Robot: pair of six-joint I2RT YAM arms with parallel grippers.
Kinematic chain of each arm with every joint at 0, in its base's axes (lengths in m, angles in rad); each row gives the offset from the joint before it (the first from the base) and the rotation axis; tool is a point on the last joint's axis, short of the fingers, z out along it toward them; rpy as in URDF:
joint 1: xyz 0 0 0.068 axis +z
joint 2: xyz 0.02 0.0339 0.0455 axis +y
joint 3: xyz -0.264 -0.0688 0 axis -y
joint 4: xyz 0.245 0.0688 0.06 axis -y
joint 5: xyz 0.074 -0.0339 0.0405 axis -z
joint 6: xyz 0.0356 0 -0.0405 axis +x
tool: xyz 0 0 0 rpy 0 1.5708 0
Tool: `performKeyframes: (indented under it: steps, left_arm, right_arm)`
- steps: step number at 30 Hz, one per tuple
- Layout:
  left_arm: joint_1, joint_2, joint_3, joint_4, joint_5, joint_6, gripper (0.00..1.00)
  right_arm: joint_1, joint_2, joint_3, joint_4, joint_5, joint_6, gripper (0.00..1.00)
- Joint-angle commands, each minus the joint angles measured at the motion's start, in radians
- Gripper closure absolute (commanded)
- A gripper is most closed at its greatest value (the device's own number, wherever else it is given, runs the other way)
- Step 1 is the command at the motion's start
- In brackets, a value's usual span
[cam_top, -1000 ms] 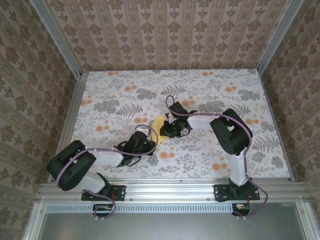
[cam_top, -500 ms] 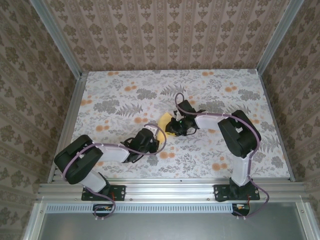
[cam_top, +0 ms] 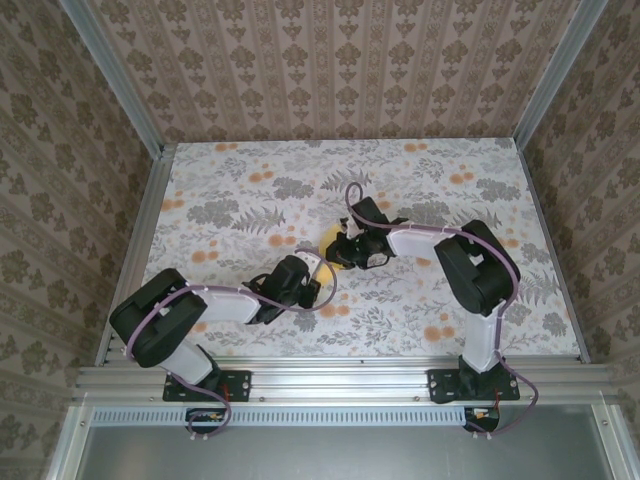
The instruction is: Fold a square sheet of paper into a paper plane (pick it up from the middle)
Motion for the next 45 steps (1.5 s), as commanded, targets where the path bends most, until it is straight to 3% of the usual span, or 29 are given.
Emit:
performKeyframes:
  steps: [1,8,18,28,32,37,45]
  left_arm:
    - [-0.007,0.021,-0.006,-0.044,0.006,0.057,1.0]
    - [-0.005,-0.011,-0.027,-0.003,0.028,0.028,1.0]
    - [0.027,-0.007,-0.091,0.185,0.086,-0.299,0.82]
    - [0.027,-0.015,-0.128,0.219,0.056,-0.389,0.83]
    - [0.007,-0.012,-0.116,0.193,0.009,-0.302,0.95]
    - [-0.044,-0.024,-0.075,0.1,-0.091,-0.109,0.99]
    - [-0.095,-0.009,-0.015,-0.026,-0.188,0.073,1.0]
  right_arm:
    - [0.003,0.046,0.042,-0.032,-0.019,-0.02,0.86]
    - [-0.026,0.083,0.014,0.009,0.018,0.006,0.88]
    - [-0.025,0.045,-0.114,0.115,0.03,0.124,0.89]
    - [-0.026,0.048,-0.125,0.121,0.035,0.149,0.89]
    - [-0.027,0.035,-0.131,0.13,0.028,0.154,0.89]
    - [-0.042,-0.024,-0.151,0.187,0.004,0.174,0.86]
    - [-0.055,-0.138,-0.177,0.298,-0.036,0.242,0.64]
